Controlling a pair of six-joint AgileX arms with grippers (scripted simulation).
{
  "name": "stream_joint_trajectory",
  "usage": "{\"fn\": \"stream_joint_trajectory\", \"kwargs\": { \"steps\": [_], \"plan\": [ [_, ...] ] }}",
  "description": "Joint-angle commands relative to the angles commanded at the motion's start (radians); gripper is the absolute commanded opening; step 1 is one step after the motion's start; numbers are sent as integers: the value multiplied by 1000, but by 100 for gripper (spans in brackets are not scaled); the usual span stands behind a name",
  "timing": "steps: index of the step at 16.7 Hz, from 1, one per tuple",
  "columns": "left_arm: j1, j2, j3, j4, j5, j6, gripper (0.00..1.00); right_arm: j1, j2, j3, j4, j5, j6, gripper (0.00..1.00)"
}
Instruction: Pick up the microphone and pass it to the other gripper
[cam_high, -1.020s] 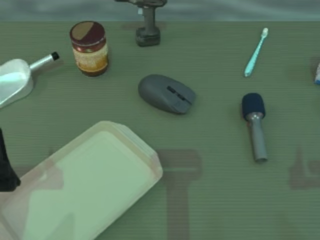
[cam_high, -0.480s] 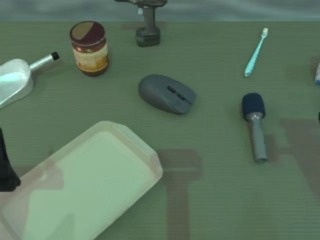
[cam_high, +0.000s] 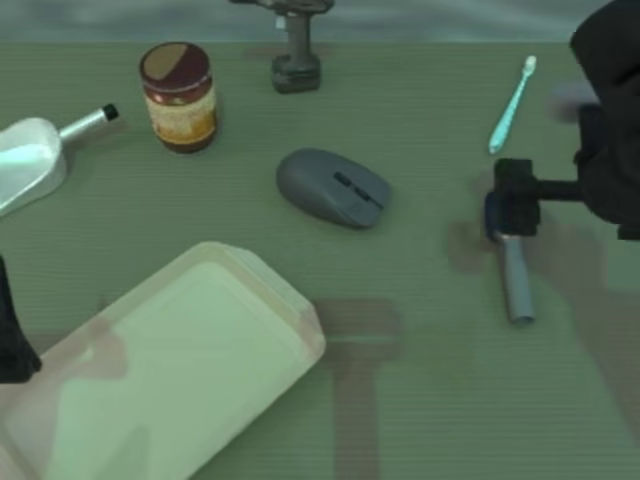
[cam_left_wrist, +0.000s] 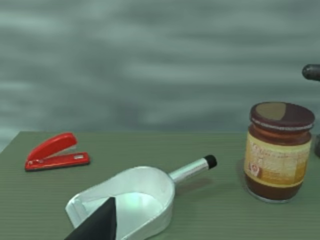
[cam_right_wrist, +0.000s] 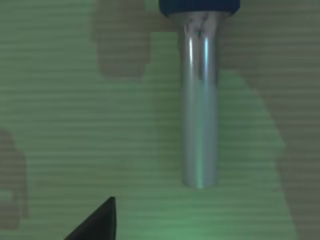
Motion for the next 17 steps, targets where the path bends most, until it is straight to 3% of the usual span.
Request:
{"fn": "stream_joint_trajectory", "kwargs": {
  "steps": [7,13,17],
  "plan": [
    [0,0,0,0,0,0,100,66,281,197,-173,23,69,100],
    [0,0,0,0,0,0,100,62,282,194,-169,22,68,100],
    [0,0,0,0,0,0,100,57,337,141,-63,23,60,100]
  ]
}}
